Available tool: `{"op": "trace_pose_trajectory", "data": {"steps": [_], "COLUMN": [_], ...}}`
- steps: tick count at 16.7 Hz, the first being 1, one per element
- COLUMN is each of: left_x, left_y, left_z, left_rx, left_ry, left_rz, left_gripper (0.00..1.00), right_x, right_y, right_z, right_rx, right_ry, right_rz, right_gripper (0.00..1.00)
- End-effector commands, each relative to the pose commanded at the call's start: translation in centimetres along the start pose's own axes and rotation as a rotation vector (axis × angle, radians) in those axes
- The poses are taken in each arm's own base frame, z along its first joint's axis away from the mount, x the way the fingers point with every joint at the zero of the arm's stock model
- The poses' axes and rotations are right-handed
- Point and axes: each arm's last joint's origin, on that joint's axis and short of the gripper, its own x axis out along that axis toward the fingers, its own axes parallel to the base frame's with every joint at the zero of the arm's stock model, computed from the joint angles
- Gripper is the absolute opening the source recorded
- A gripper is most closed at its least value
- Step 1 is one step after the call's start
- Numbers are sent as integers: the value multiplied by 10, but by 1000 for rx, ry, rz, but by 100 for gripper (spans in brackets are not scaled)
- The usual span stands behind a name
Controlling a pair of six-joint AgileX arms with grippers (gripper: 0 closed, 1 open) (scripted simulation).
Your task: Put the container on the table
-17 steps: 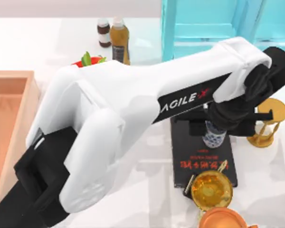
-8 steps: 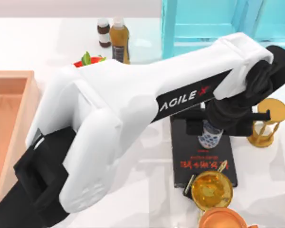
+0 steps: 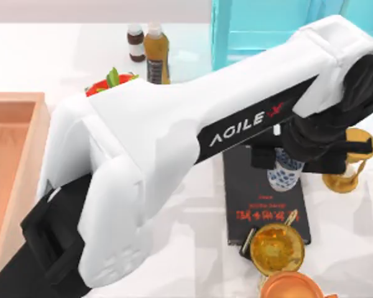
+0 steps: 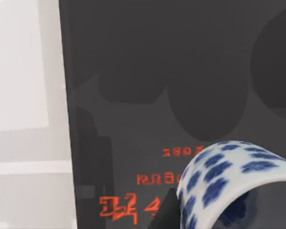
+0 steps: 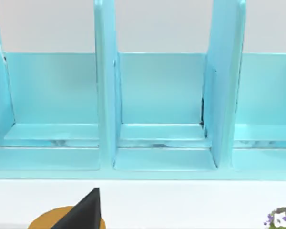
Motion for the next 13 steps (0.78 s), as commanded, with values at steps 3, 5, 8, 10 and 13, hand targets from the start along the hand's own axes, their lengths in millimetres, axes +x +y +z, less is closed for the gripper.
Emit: {"op": "trace_pose_trajectory", "data": {"steps": [3, 5, 8, 10, 13], "left_x": [3, 8, 8, 7, 0], "left_y": [1, 3, 3, 3, 11], "left_z": [14, 20, 20, 18, 20], "left_rx": [-44, -62, -63, -56, -42], "left_ry": [-30, -37, -37, -35, -41], "left_rz": [-33, -32, -32, -32, -52], "left_gripper": [0, 0, 0, 0, 0], "right_x": [0, 0, 0, 0, 0], "right_y": [0, 0, 0, 0, 0], "right_z": [0, 0, 0, 0, 0], "right_rx": [0, 0, 0, 0, 0], "right_ry": [0, 0, 0, 0, 0], "right_rz": [0, 0, 0, 0, 0], "right_gripper": [100, 100, 100, 100, 100]}}
